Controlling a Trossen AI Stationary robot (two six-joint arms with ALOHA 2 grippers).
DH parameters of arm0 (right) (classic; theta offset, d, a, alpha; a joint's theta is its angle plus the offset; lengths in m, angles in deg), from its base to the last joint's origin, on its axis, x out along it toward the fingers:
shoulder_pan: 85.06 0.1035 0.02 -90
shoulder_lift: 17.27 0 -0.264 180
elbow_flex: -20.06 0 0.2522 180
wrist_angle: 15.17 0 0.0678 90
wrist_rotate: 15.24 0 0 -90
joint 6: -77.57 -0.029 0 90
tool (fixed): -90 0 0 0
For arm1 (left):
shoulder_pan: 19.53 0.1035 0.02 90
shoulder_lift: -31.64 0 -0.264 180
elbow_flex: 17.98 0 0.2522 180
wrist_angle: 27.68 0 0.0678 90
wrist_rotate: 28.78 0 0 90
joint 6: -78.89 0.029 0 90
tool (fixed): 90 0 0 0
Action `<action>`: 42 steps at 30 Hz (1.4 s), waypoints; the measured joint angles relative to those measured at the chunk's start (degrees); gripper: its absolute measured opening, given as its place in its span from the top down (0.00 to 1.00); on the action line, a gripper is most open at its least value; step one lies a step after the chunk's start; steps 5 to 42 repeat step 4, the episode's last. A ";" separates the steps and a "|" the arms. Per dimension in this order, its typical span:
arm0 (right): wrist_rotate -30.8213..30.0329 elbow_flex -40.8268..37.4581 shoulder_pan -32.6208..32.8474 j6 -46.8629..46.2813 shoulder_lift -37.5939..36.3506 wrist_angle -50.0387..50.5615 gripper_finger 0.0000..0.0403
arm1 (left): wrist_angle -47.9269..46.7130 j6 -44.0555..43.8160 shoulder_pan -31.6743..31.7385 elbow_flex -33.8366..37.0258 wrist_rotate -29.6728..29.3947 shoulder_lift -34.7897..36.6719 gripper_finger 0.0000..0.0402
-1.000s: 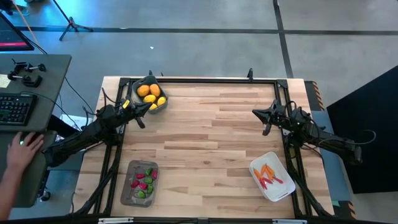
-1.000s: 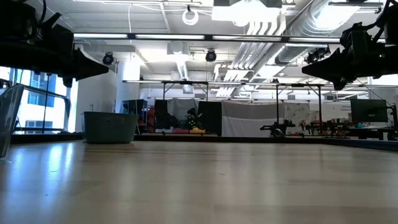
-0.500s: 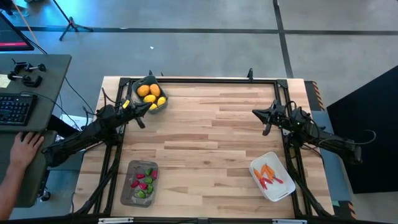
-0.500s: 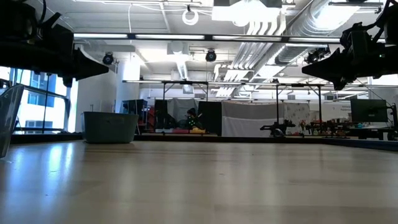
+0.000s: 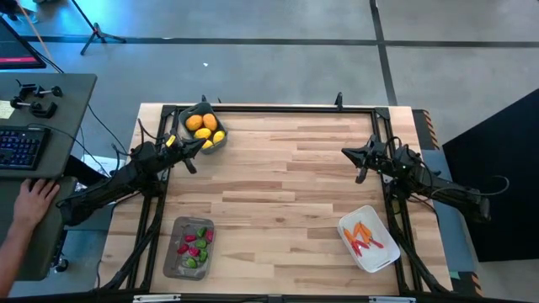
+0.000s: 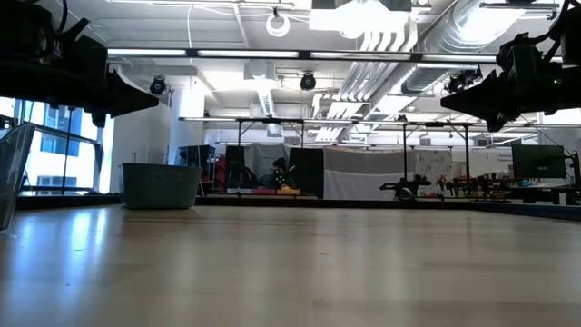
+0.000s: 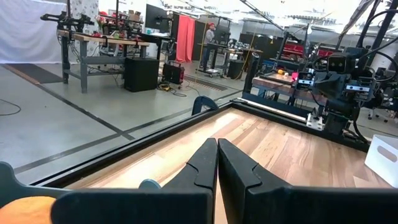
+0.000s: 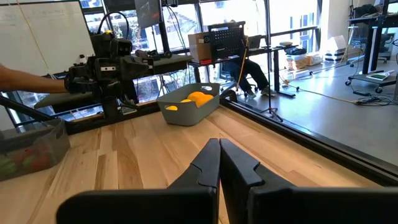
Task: Sort produce into baskets
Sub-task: Return to Home Position
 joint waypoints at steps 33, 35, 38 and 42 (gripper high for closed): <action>0.00 0.00 0.00 0.00 0.00 0.00 1.00 | -0.01 0.00 0.00 0.00 0.00 0.00 1.00; 0.00 0.00 0.00 0.00 0.00 0.00 1.00 | -0.01 0.00 0.00 0.00 0.00 0.00 1.00; 0.00 0.00 0.00 0.00 0.00 0.00 1.00 | -0.01 0.00 0.00 0.00 0.00 0.00 1.00; 0.00 0.00 0.00 0.00 0.00 0.00 1.00 | -0.01 0.00 0.00 0.00 0.00 0.00 1.00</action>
